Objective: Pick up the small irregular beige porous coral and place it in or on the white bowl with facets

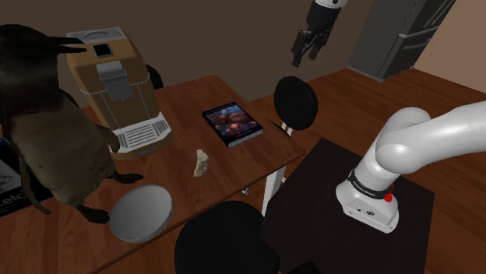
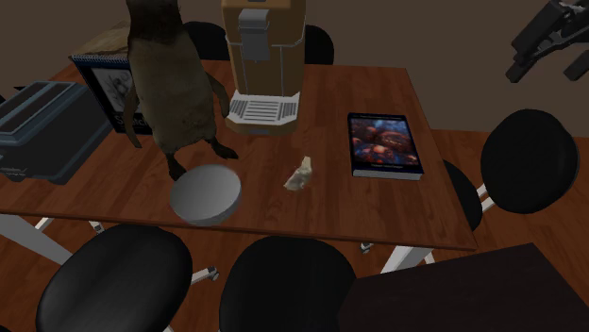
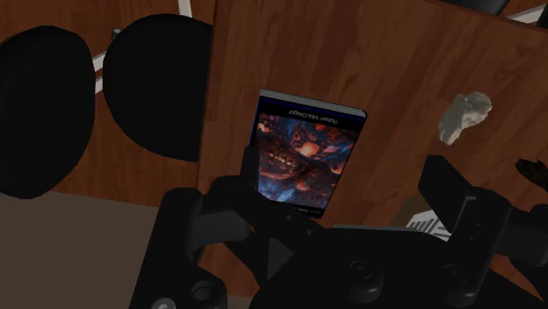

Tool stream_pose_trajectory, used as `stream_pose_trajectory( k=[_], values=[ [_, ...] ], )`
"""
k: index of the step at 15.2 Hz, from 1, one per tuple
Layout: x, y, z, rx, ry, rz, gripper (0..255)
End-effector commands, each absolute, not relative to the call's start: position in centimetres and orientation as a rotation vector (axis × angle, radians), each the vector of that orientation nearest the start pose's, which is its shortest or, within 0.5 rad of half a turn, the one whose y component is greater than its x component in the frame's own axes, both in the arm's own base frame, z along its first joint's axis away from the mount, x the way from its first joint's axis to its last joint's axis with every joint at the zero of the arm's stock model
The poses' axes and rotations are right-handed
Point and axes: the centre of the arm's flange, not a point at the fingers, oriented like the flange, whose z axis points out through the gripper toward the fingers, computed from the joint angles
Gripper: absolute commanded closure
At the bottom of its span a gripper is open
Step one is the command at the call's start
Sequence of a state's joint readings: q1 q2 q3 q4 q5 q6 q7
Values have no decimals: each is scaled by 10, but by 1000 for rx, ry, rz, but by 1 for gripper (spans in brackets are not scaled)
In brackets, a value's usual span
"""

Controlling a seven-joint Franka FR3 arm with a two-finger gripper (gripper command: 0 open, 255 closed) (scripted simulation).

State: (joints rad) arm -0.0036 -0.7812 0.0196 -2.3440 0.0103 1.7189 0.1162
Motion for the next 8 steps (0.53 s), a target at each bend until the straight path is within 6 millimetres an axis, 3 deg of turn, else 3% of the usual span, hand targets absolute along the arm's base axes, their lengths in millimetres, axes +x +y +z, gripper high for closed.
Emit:
stream_pose_trajectory(
  k=[1, 8],
  values=[
    [323, 8, 609, -3121, 165, -244, 0],
    [364, 57, 543, -3112, 185, -251, 0]
  ],
)
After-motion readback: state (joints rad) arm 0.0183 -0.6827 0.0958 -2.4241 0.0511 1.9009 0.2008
